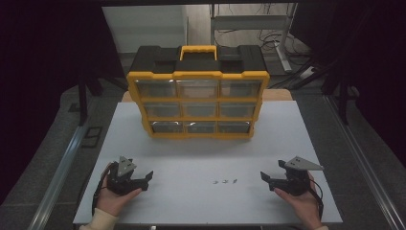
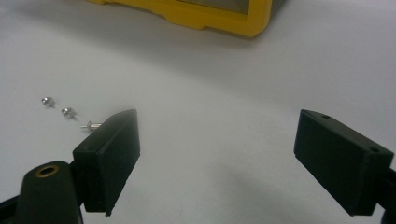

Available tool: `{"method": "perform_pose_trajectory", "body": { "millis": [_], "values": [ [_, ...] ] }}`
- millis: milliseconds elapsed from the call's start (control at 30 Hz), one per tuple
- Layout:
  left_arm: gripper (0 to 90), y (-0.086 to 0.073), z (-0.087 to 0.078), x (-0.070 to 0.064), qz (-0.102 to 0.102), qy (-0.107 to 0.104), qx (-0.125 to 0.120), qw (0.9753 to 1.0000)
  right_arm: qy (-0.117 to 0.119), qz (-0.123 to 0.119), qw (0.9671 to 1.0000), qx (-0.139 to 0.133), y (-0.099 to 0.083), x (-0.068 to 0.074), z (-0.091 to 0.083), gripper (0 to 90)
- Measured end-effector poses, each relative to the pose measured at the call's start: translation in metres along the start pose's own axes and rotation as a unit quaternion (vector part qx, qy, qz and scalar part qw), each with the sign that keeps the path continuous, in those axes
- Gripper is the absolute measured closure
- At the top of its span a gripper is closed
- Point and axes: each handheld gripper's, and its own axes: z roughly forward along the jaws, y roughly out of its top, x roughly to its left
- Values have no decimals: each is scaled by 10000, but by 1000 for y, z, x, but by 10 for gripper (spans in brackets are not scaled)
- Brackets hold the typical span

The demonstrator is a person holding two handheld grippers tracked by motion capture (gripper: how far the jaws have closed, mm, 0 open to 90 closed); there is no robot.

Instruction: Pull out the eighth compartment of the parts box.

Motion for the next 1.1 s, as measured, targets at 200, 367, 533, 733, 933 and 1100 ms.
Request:
{"method": "perform_pose_trajectory", "body": {
  "millis": [200,367,533,733,933,1100],
  "values": [
    [121,1,3,-1,28,-48,1,10000,-93,-64,9999,-91,1,6,-4,158],
    [119,3,3,-4,123,-69,-6,9999,-190,-126,9996,-178,2,15,-9,161],
    [121,4,0,-4,151,-60,-56,9999,-224,-190,9992,-289,6,25,-9,164],
    [121,2,0,-5,118,-75,-21,9999,-174,-267,9991,-296,9,33,-3,169],
    [127,3,3,-4,85,-116,7,9999,-139,-149,9993,-299,10,42,6,174],
    [126,1,2,-4,84,-103,10,9999,-116,-206,9994,-244,11,52,12,174]
  ]
}}
